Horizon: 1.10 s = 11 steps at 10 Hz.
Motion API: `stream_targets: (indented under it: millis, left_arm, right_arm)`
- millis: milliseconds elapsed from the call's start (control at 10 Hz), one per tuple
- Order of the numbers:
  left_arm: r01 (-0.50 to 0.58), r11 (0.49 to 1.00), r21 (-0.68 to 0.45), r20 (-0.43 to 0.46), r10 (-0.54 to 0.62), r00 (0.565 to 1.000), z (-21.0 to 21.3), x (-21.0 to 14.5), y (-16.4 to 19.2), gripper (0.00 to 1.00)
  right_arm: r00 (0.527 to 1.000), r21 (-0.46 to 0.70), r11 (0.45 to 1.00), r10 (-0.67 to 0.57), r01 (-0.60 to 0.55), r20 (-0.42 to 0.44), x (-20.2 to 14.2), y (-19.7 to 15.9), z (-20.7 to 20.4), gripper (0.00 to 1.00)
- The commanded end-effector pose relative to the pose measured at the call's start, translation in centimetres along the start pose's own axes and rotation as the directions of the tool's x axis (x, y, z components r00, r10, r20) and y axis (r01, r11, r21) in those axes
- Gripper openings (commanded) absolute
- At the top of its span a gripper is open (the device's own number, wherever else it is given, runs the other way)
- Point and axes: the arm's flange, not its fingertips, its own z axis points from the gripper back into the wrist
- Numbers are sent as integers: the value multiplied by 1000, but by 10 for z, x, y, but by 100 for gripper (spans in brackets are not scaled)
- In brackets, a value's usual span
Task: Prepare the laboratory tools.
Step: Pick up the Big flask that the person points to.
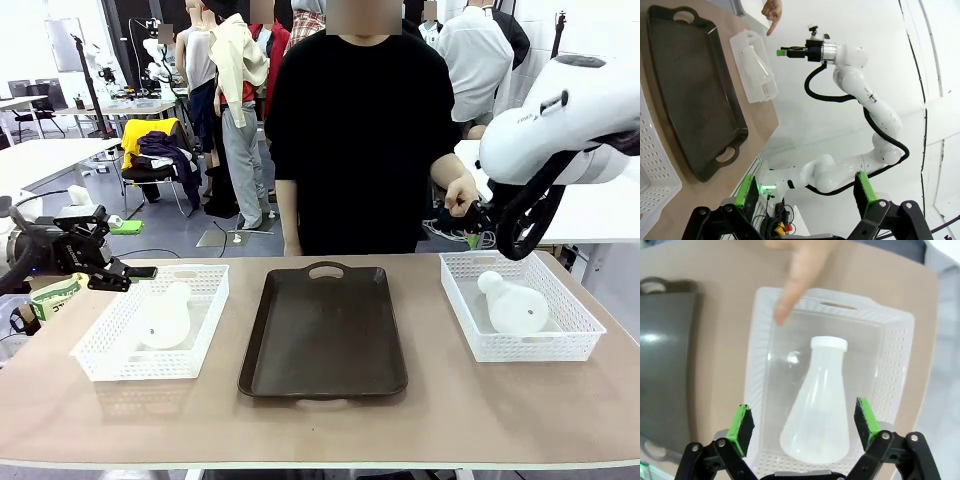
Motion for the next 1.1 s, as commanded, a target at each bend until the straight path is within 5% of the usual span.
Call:
stream_targets:
  millis: [0, 1000]
  left_arm:
    - [1, 1000, -7, 2, -1, 1000, 1, -1, -1, 100]
    - [1, 1000, -7, 2, -1, 1000, 1, -1, -1, 100]
  right_arm:
    - [997, -29, 998, -59, 57, -41, 20, 0, -12, 100]
    - [966, -49, 993, -117, 109, -230, 29, -32, -94, 100]
